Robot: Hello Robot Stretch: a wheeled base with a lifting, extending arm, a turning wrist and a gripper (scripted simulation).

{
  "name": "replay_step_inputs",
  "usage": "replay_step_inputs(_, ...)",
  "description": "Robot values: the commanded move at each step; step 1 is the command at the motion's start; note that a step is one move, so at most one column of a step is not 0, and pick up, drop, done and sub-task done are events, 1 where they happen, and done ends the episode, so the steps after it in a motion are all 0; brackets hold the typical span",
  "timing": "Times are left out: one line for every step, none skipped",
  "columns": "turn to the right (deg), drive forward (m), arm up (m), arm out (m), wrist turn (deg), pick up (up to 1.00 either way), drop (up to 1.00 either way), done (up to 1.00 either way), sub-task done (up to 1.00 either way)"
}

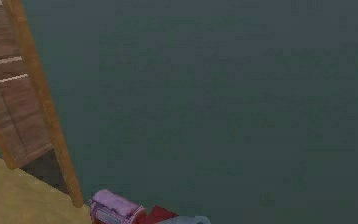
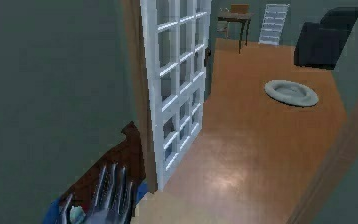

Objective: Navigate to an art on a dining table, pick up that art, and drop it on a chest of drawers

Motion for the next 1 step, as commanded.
replay_step_inputs(0.0, 0.0, -0.32, 0.0, 0.0, 0.0, 0.0, 0.0, 0.0)
